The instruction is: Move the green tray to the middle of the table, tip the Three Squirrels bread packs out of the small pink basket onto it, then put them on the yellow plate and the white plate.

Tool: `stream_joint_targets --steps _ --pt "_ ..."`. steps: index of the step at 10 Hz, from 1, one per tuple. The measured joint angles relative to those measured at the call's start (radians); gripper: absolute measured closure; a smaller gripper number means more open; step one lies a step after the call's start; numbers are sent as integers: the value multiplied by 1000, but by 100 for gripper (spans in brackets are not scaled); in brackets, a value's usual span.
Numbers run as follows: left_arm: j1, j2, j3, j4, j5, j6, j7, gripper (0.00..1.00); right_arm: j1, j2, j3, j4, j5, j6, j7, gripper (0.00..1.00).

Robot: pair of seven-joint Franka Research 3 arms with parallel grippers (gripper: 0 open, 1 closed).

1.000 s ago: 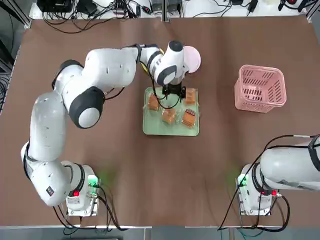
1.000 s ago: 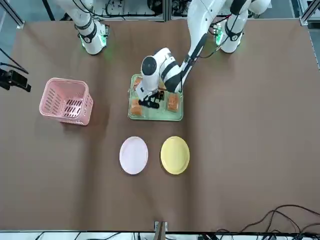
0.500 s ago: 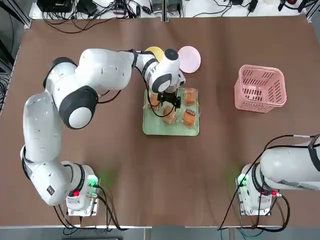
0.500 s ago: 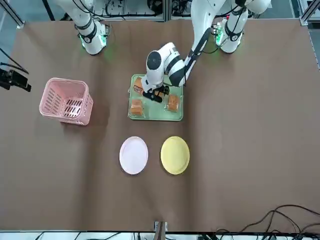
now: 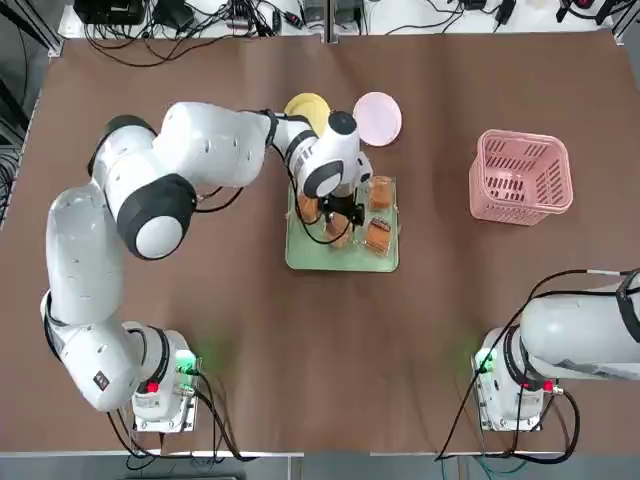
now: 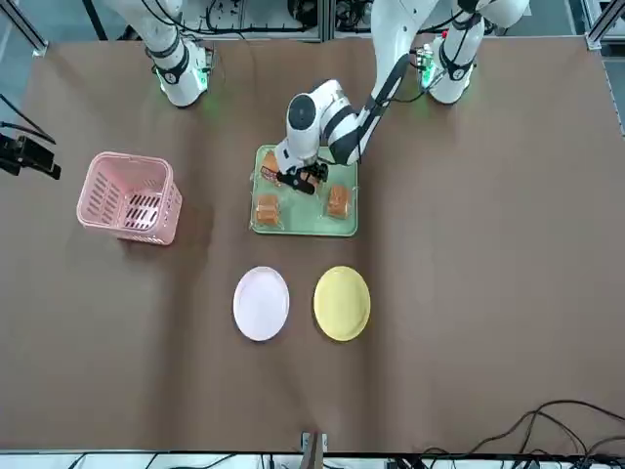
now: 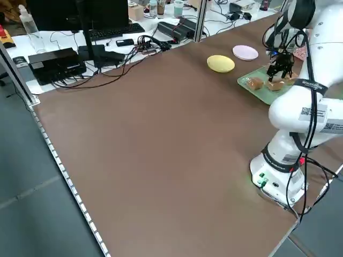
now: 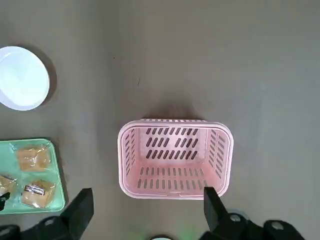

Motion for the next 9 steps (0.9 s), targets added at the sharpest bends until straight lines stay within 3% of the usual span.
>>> stream_joint_targets --steps 2,4,7,8,9 --pt "1 14 0 -28 0 53 0 4 0 0 0 0 0 0 0 3" --pt "1 18 0 -28 0 61 0 15 0 0 0 0 0 0 0 3" --pt "1 9 -8 -23 0 64 0 55 0 0 0 0 0 -2 0 3" --pt "1 8 -9 -22 0 63 0 62 0 0 0 0 0 -2 0 3" --pt "7 6 -9 -23 0 48 0 63 0 0 0 0 0 -2 0 3"
